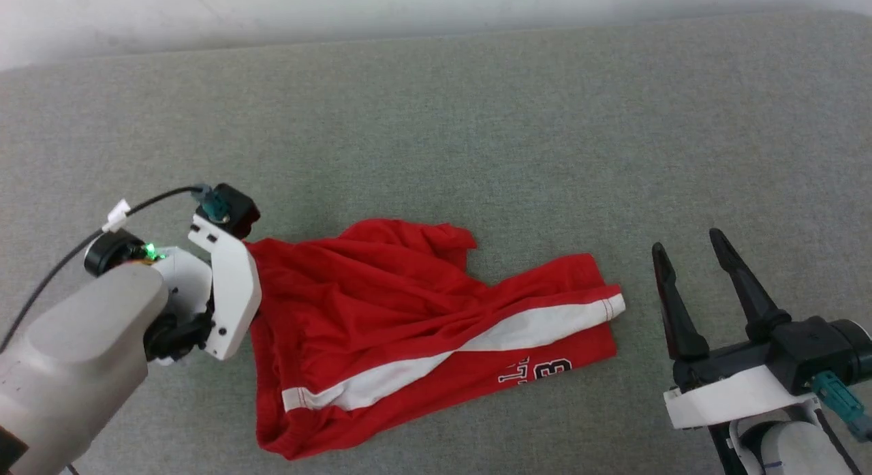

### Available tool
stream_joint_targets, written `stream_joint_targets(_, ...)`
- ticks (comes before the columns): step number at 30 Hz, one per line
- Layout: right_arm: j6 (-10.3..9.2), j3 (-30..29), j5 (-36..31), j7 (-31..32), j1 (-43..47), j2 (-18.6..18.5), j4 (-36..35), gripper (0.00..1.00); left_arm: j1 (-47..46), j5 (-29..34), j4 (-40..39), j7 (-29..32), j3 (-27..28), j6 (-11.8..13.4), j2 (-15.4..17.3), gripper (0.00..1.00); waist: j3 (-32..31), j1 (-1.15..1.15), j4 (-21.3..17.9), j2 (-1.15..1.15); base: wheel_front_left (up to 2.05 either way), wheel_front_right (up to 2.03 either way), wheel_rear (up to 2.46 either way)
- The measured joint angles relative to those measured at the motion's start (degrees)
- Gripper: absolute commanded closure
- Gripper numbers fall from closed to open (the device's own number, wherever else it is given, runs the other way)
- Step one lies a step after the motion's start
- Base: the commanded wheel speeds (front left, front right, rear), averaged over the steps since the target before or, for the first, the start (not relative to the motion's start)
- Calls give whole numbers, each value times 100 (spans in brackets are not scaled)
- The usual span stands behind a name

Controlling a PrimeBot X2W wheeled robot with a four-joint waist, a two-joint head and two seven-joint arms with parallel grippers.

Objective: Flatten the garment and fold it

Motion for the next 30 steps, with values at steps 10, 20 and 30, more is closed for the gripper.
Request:
stream_joint_targets(10,0,-42,-34,0,-49,5,48,0,-341,402,-100,-783,-142,-31,4,100,107,1,-41,0,0,0,0)
stream_joint_targets(20,0,44,-97,0,-321,1,-55,0,-1218,1110,1096,-2185,166,256,-328,100,285,2,-153,0,0,0,0)
stream_joint_targets(30,0,2,-133,0,-308,57,-27,0,-716,739,2597,-2469,179,90,-715,0,255,1,-412,0,0,0,0)
